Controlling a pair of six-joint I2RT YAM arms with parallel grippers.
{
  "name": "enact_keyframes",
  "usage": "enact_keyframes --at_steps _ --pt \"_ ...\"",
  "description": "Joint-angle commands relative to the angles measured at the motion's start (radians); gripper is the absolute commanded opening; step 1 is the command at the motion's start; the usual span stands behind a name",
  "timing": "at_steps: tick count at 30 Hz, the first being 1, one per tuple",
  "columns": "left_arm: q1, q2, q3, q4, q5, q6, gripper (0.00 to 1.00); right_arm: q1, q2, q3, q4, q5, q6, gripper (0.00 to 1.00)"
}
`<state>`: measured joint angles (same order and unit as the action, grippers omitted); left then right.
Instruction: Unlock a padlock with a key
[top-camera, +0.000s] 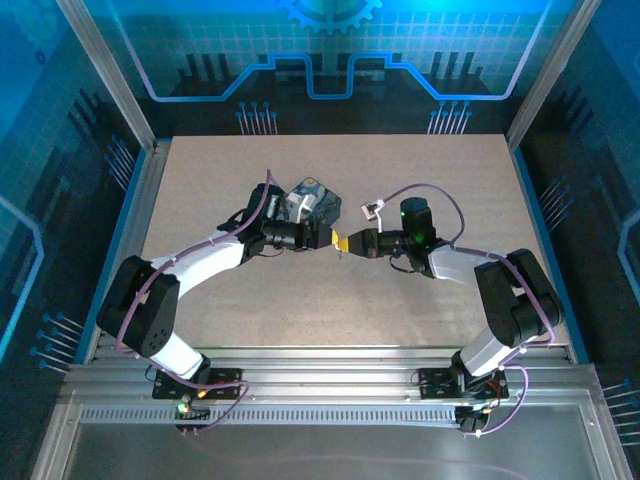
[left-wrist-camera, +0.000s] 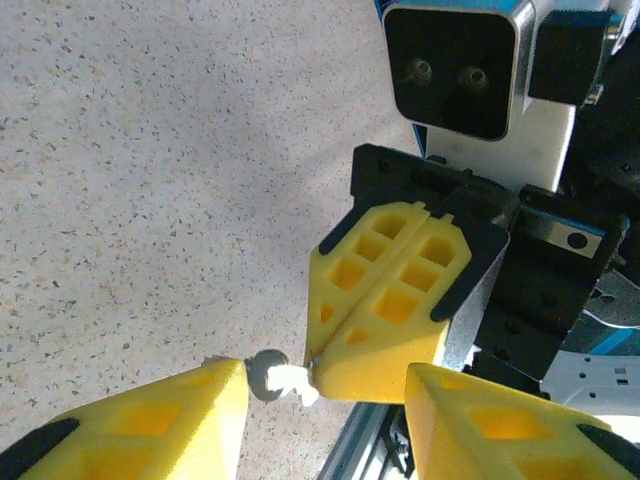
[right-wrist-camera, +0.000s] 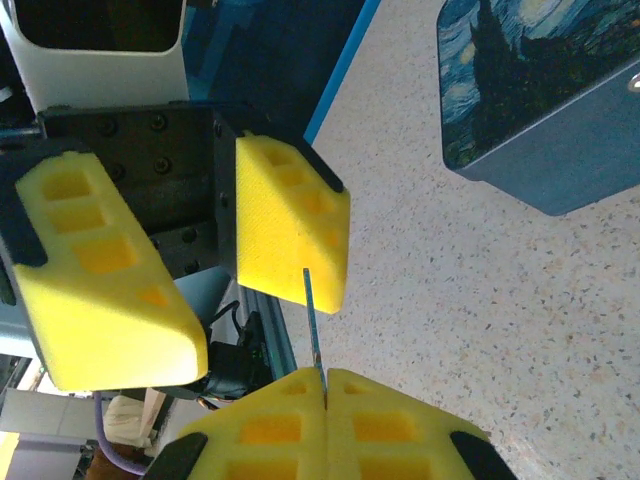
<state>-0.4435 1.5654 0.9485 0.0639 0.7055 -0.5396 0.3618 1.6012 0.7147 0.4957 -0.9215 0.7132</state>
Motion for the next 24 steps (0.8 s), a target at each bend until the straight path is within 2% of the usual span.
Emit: enact_keyframes --at_steps 1,8,16,20,22,24 --pt "0.001 0.015 0.037 -0.015 0.032 0.03 0.44 0.014 -0.012 0.025 -0.019 -0.02 -0.027 0.0" --pt "0.0 0.024 0.037 -0.01 0.039 0.035 0.35 0.018 0.006 0.035 -0.016 -0.041 -0.021 0.0" --pt "0.0 0.027 0.032 -0.009 0.046 0.041 0.17 0.02 0.027 0.048 -0.014 -0.046 -0.011 0.0" --pt "0.001 0.031 0.03 -0.001 0.044 0.034 0.02 0.019 0.029 0.05 -0.023 -0.047 -0.015 0.0" --pt "0.002 0.033 0.03 0.0 0.037 0.032 0.0 0.018 0.024 0.049 -0.025 -0.046 -0.019 0.0" --pt "0.003 0.033 0.029 0.004 0.035 0.028 0.0 0.01 0.012 0.042 -0.024 -0.042 -0.013 0.16"
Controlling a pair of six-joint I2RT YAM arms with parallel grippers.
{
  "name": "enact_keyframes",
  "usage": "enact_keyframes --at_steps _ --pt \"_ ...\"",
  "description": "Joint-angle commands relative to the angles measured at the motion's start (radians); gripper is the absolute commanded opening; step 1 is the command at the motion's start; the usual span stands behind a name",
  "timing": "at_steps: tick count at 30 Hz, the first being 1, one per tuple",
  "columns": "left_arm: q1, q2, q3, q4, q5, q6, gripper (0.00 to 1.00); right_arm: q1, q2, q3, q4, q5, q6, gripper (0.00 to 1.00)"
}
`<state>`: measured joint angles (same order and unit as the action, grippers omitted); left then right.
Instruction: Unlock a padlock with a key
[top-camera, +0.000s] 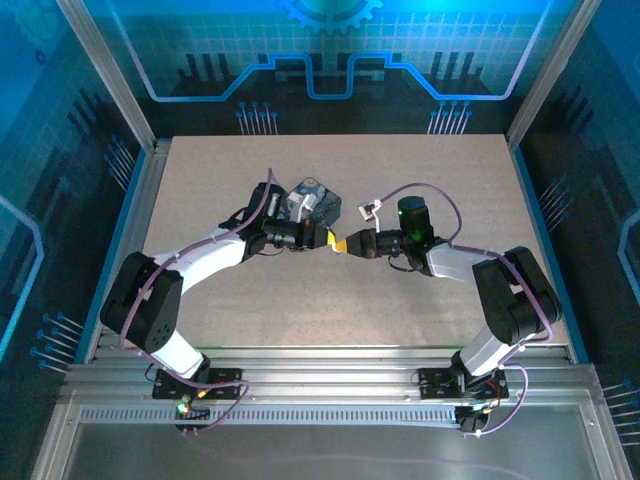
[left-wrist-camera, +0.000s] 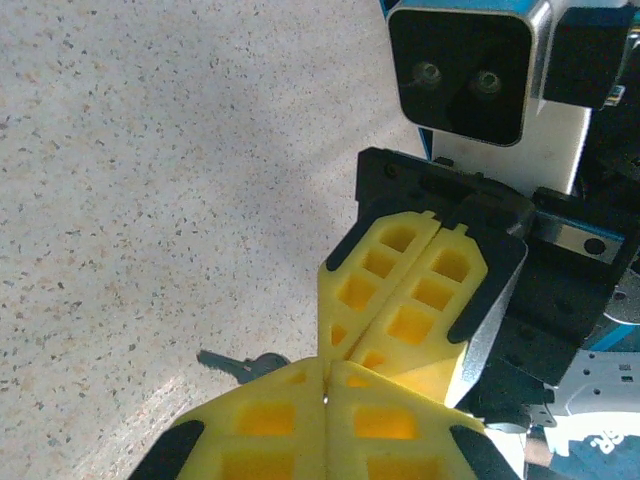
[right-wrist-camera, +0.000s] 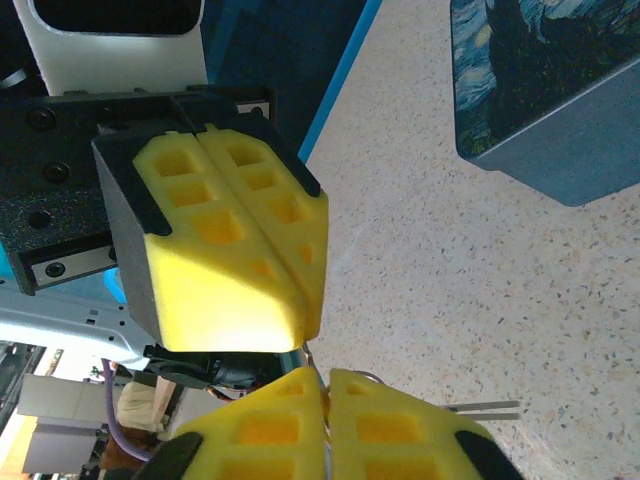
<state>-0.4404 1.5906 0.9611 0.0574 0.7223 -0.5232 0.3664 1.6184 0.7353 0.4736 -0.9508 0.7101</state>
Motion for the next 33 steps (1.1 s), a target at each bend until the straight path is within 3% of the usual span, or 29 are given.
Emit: enact_keyframes --at_steps 1,5,12,25,33 --pt "0.0 0.008 0.016 0.015 0.019 0.008 0.0 -0.001 -0.017 0.011 0.012 -0.012 -0.003 0.24" --pt "0.003 0.006 0.015 0.04 0.026 -0.01 0.0 -0.02 -0.066 -0.014 0.027 0.015 0.002 0.42" --pt "0.003 0.015 0.013 0.08 0.056 -0.039 0.0 -0.015 -0.058 -0.006 0.06 0.02 -0.01 0.46" --pt "0.025 0.002 -0.025 0.162 0.075 -0.103 0.0 0.017 -0.008 -0.016 0.166 -0.02 0.027 0.34" --pt "0.03 0.0 -0.032 0.175 0.076 -0.112 0.0 0.019 -0.008 -0.012 0.181 -0.017 0.042 0.19"
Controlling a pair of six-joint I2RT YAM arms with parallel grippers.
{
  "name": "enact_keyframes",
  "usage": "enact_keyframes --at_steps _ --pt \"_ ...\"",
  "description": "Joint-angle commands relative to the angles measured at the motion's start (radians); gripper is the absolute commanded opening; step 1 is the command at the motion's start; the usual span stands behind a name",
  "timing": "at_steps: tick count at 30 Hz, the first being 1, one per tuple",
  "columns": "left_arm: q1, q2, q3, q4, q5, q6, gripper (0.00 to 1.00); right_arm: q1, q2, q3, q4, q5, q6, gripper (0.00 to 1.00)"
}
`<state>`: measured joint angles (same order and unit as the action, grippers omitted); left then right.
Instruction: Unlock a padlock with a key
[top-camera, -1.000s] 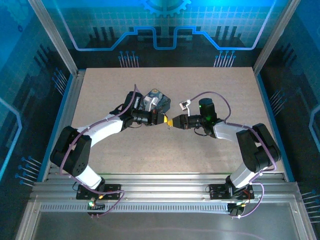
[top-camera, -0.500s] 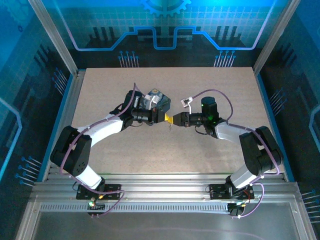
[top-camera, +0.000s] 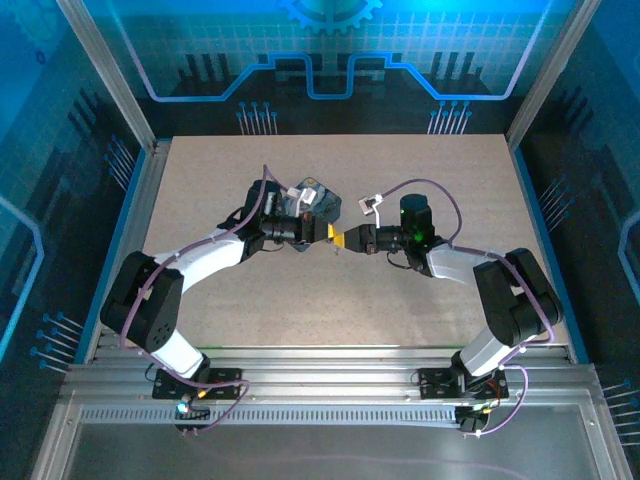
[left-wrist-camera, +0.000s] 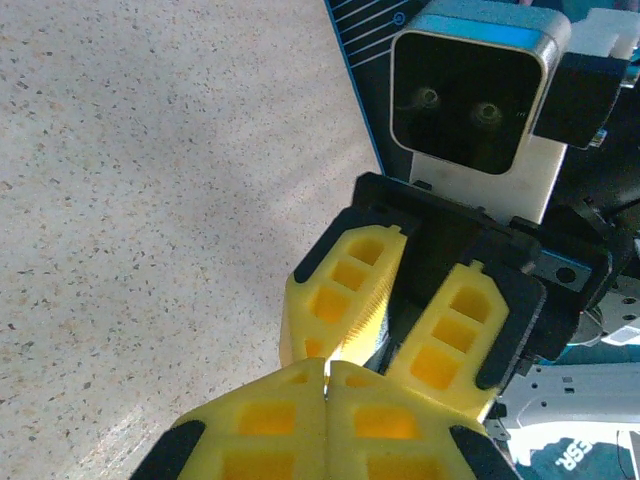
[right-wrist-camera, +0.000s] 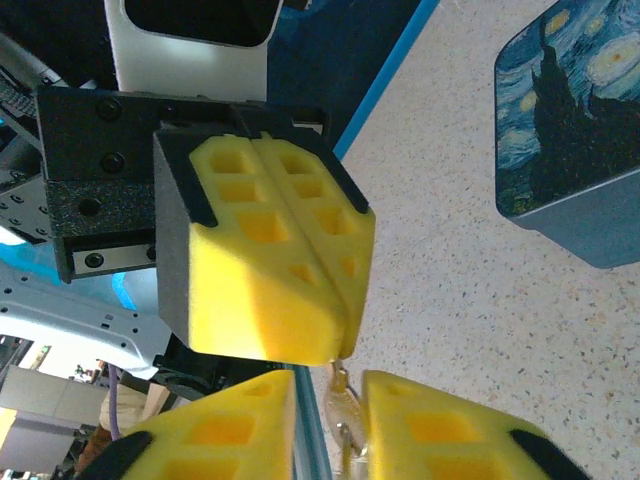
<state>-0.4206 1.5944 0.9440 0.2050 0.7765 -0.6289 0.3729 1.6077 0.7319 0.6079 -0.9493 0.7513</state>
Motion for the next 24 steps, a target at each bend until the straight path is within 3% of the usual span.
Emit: enact_keyframes --at_steps 1,5,12,16,17,19,21,24 --pt "0.012 -0.005 -0.018 0.037 0.025 -0.014 0.0 0.012 0.003 -0.008 0.047 -0.02 0.001 0.18" --pt "0.016 -0.004 -0.025 0.057 0.027 -0.025 0.0 0.014 0.006 -0.01 0.046 -0.02 0.007 0.17" --pt "0.018 -0.01 -0.036 0.065 0.024 -0.029 0.0 0.017 -0.003 -0.026 0.082 -0.012 0.023 0.01" --pt "0.033 -0.014 -0.052 0.078 -0.005 -0.045 0.0 0.013 -0.008 -0.036 0.069 0.016 0.022 0.0" --pt "0.039 -0.015 -0.056 0.079 -0.021 -0.051 0.03 0.011 -0.01 -0.037 0.06 0.023 0.021 0.0" --pt "0.053 -0.022 -0.065 0.072 -0.059 -0.06 0.3 0.001 -0.006 -0.045 0.049 0.032 0.02 0.0" --pt "0.062 -0.031 -0.069 0.062 -0.09 -0.061 0.44 -0.01 -0.005 -0.048 0.029 0.036 0.015 0.0" --pt "0.064 -0.053 -0.069 0.001 -0.174 -0.052 0.56 -0.02 -0.009 -0.053 -0.017 0.039 -0.012 0.0"
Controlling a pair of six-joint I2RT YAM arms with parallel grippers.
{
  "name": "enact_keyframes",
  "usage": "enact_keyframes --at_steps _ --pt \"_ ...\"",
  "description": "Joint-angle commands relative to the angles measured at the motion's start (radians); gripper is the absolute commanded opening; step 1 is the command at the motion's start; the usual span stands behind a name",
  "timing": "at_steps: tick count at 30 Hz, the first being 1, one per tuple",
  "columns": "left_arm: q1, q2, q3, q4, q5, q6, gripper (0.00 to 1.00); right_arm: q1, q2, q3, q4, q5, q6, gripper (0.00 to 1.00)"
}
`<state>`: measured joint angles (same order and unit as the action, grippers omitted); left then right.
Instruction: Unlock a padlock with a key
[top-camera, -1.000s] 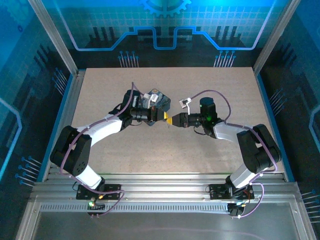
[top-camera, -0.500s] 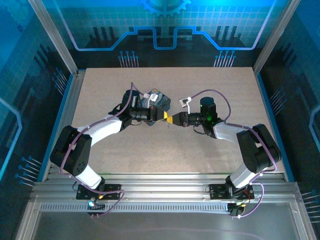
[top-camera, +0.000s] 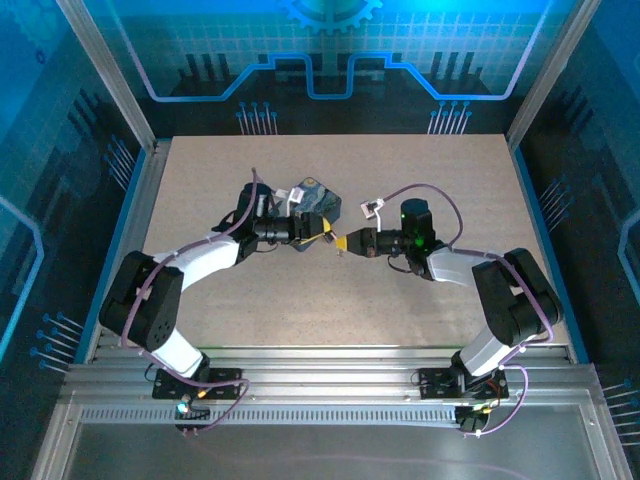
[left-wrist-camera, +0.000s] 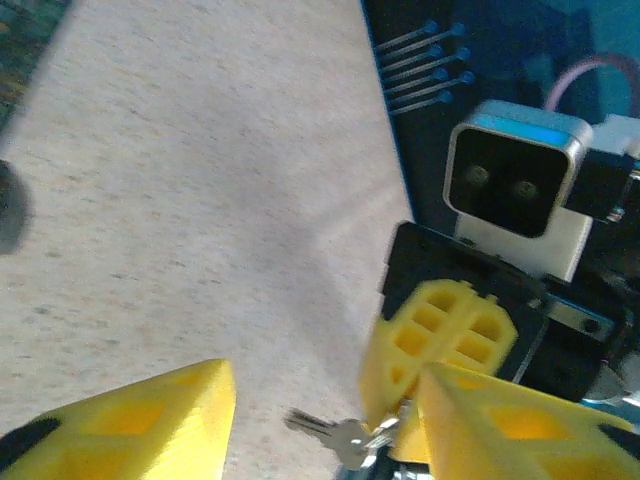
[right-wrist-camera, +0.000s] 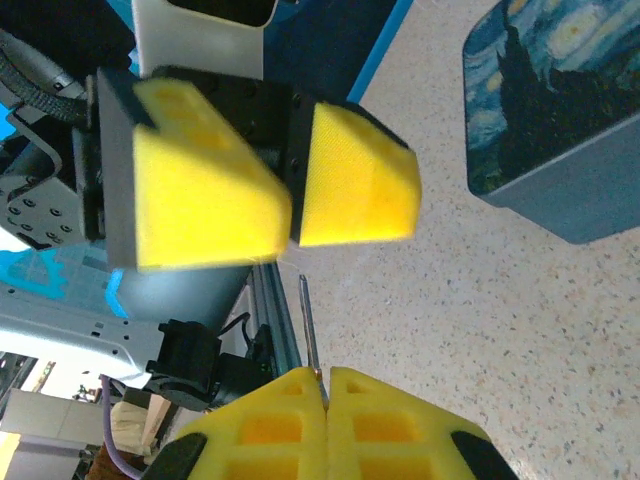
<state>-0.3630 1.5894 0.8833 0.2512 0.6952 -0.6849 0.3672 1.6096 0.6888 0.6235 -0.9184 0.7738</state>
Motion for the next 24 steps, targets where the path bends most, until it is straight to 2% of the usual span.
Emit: enact_keyframes --at_steps 1,5,10,15,20,24 --pt "0.006 -0.053 -0.004 -0.075 -0.128 0.004 0.57 -0.018 -0.016 -0.011 -0.048 0.01 -0.045 0.0" --pt "-0.019 -0.065 -0.009 -0.175 -0.316 -0.04 0.6 -0.035 -0.037 -0.007 -0.152 0.031 -0.106 0.0" --pt "-0.133 -0.012 0.033 -0.308 -0.557 -0.046 0.62 -0.093 -0.061 0.024 -0.38 0.094 -0.194 0.0" --pt "-0.158 0.082 0.1 -0.299 -0.597 -0.042 0.62 -0.108 -0.081 0.064 -0.546 0.15 -0.282 0.0" --pt "-0.141 0.134 0.147 -0.341 -0.702 -0.037 0.62 -0.109 -0.09 0.051 -0.548 0.15 -0.284 0.0" --pt "-0.076 0.13 0.12 -0.32 -0.751 -0.035 0.64 -0.106 -0.099 0.042 -0.545 0.143 -0.284 0.0"
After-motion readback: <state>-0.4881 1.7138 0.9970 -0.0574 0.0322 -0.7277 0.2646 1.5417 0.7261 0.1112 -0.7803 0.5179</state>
